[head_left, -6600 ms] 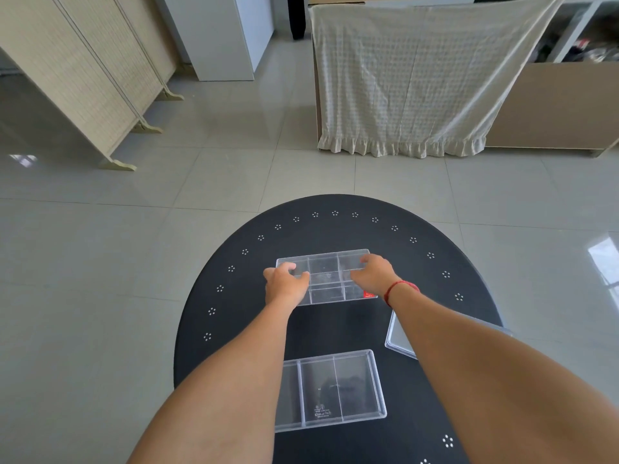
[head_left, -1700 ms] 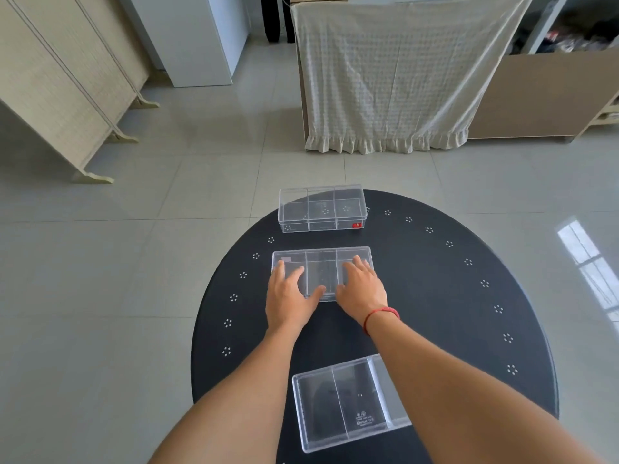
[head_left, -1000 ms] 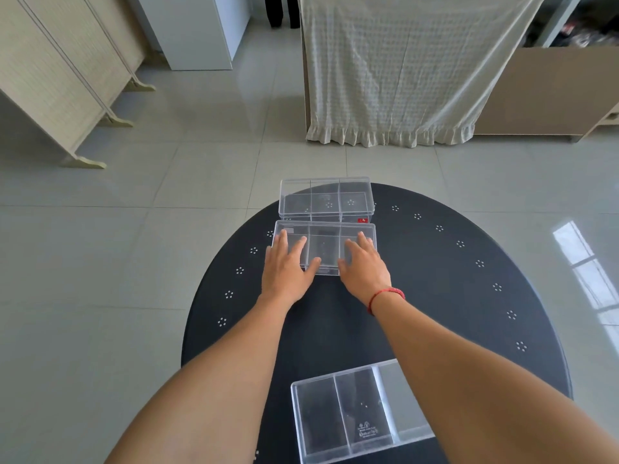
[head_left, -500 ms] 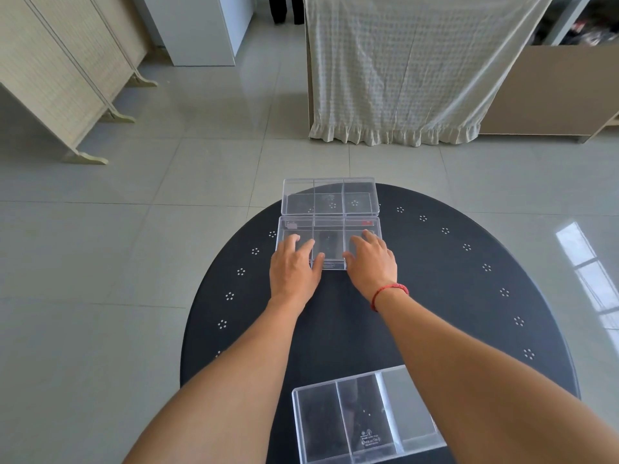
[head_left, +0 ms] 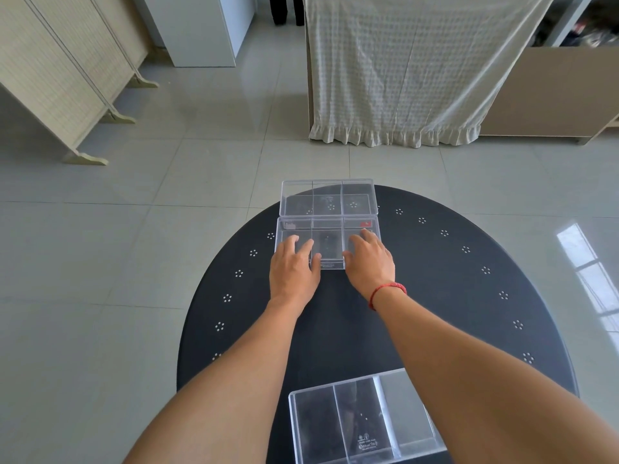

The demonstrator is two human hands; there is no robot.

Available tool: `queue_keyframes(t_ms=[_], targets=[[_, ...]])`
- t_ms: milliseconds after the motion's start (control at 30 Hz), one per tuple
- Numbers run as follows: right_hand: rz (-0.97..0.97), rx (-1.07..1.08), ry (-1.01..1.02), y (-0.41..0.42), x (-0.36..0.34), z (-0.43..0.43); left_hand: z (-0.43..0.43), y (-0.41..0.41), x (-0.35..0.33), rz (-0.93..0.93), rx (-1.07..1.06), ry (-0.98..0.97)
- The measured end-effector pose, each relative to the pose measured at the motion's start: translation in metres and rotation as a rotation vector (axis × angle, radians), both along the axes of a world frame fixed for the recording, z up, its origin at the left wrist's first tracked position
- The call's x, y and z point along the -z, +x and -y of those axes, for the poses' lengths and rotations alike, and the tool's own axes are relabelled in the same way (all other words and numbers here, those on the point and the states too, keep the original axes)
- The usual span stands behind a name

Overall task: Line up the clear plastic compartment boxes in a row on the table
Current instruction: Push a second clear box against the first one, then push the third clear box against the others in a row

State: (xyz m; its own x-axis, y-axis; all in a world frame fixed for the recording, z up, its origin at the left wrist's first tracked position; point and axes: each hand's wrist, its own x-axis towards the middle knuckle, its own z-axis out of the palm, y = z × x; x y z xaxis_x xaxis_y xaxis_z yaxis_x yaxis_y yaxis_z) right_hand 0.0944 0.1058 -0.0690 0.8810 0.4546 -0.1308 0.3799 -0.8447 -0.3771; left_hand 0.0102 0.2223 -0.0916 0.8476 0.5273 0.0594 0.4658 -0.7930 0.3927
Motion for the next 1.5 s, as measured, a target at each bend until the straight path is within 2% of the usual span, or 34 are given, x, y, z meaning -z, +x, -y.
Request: queue_keyframes(t_ms=[333, 500, 733, 867, 1000, 1300, 1500], targets=[[-0.068, -0.016, 0.051, -0.028, -0.019, 0.022, 0.026, -0.029, -0.022, -0.033, -0.03, 0.012], [-0.229, -0.041, -0.048, -0.067, -0.031, 0.064, 0.067, -0.072, -0.045, -0.158, -0.129, -0.123], [-0.323, -0.045, -0.087, -0.11, -0.046, 0.119, 0.117, -0.138, -0.069, -0.338, -0.295, -0.24], [-0.423, 0.071, -0.13, -0.127, -0.043, 0.144, 0.137, -0.163, -0.065, -0.406, -0.4, -0.371], [-0.623, 0.196, -0.035, -0.134, -0.041, 0.155, 0.149, -0.173, -0.063, -0.454, -0.488, -0.479], [-0.579, 0.175, 0.071, -0.123, -0.05, 0.142, 0.132, -0.16, -0.064, -0.326, -0.562, -0.521], [-0.537, 0.165, 0.124, -0.107, -0.046, 0.119, 0.102, -0.136, -0.068, -0.148, -0.465, -0.498]])
